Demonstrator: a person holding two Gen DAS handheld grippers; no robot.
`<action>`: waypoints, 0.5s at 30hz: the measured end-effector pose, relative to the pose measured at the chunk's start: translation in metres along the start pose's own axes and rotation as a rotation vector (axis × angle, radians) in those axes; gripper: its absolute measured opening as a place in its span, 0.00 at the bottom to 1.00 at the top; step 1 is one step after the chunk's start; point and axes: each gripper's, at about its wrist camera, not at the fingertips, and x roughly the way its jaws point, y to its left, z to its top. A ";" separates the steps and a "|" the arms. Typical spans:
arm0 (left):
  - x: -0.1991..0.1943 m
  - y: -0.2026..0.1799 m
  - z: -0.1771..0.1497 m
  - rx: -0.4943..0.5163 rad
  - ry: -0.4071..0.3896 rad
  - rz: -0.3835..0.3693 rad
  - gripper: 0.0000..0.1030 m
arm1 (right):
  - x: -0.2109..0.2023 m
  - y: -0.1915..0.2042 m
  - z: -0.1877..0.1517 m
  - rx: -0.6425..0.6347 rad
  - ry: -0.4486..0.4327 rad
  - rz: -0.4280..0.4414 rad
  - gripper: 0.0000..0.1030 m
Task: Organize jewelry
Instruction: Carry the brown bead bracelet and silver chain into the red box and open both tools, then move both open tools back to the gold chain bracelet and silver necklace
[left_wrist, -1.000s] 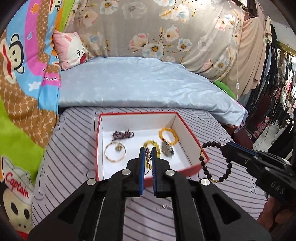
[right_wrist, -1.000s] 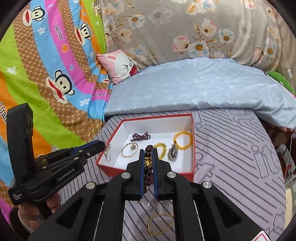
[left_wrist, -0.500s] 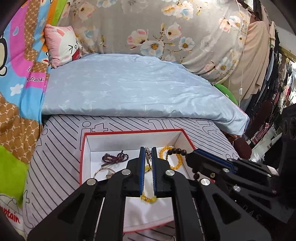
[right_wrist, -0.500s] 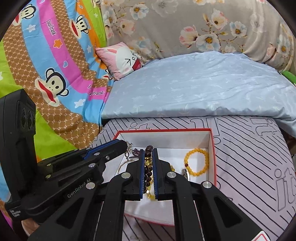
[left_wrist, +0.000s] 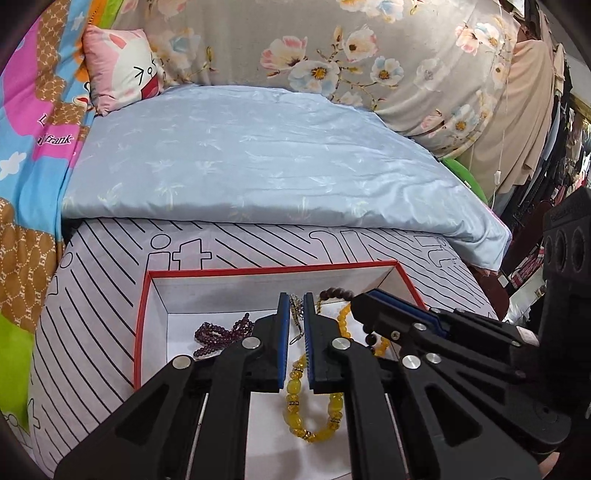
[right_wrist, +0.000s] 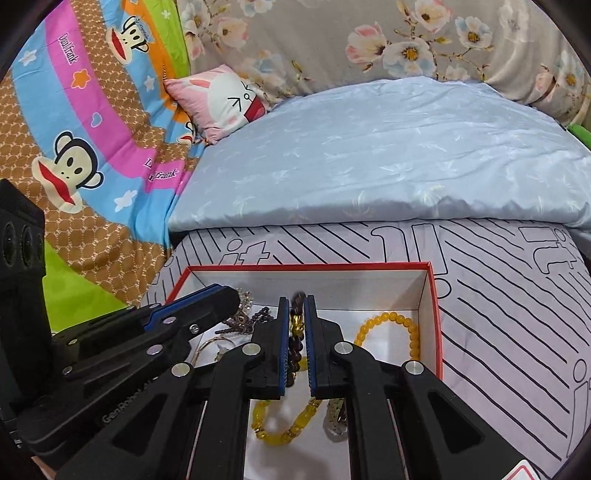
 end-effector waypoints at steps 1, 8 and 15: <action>0.001 0.001 0.000 -0.004 0.000 0.006 0.07 | 0.001 -0.002 0.000 0.005 0.000 -0.013 0.18; -0.009 0.012 -0.005 -0.030 -0.013 0.054 0.16 | -0.022 -0.013 -0.008 0.050 -0.038 -0.029 0.25; -0.038 0.010 -0.022 -0.019 -0.037 0.077 0.16 | -0.062 -0.002 -0.029 0.014 -0.066 -0.063 0.25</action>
